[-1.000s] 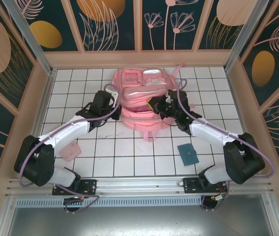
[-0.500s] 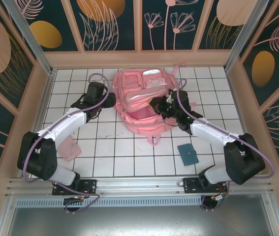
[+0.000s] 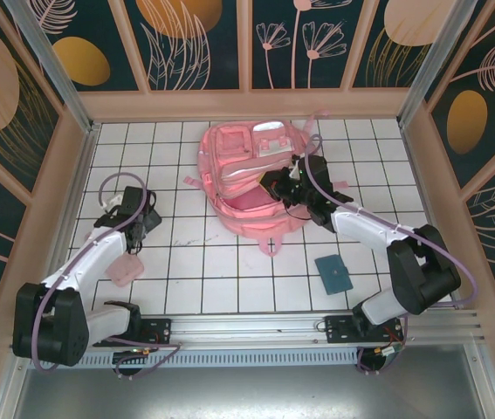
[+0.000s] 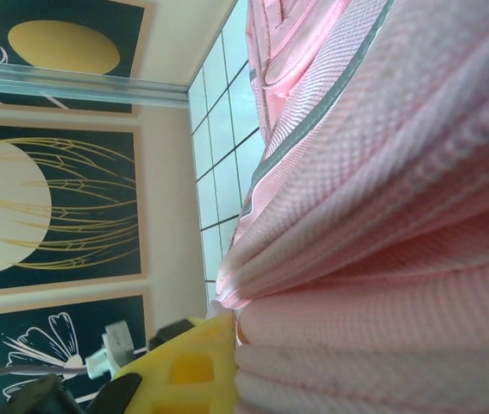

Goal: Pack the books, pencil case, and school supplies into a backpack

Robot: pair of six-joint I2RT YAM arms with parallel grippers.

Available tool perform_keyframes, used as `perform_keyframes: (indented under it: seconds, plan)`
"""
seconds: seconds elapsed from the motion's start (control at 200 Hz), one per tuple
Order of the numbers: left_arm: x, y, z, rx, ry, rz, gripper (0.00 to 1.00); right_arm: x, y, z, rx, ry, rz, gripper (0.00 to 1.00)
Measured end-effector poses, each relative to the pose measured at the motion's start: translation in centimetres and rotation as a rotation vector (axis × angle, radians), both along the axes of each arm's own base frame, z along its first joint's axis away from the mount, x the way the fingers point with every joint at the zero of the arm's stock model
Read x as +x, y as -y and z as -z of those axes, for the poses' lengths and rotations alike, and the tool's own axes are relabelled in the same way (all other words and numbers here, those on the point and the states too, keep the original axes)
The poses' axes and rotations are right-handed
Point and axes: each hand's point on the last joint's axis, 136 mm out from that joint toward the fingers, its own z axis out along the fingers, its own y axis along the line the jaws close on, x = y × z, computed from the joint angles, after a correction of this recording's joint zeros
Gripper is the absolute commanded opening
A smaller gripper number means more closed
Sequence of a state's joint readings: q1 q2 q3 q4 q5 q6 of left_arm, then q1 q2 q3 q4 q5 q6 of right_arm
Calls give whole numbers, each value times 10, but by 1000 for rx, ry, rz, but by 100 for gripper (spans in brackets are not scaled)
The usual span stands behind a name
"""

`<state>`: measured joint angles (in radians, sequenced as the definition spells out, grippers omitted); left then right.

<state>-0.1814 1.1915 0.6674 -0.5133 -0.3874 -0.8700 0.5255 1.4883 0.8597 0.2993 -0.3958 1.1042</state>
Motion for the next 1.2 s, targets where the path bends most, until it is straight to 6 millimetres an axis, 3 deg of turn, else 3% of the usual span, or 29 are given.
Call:
perform_keyframes:
  seconds: [0.11, 0.29, 0.365, 0.52, 0.656, 0.946, 1.026, 1.121, 1.201]
  plan:
    - [-17, -7, 15, 0, -45, -60, 94, 0, 0, 1, 0, -3, -5, 0]
    - [-26, -6, 39, -5, -114, -70, 86, 1, -2, -2, 2, 4, -12, 0]
    - [-25, -7, 40, 9, -127, -61, 80, 1, -2, -3, 1, 4, -13, 0]
    - [-13, 0, 40, 22, -136, -8, 80, 1, -2, -1, -7, 4, -16, 0]
    - [1, 26, 40, 25, -133, 84, 80, 1, -1, -1, -11, 3, -16, 0]
    - [32, 118, 32, -105, -33, 306, 81, -1, 10, 3, -53, -7, 9, 0]
    - [35, 140, 27, -184, -11, 353, 87, -2, 18, 3, -85, -6, 30, 22]
    - [35, 152, 18, -238, -3, 391, 95, -1, 34, 1, -149, 20, 85, 50]
    - [39, 155, 2, -259, 26, 410, 96, -1, 50, -3, -224, 57, 139, 60]
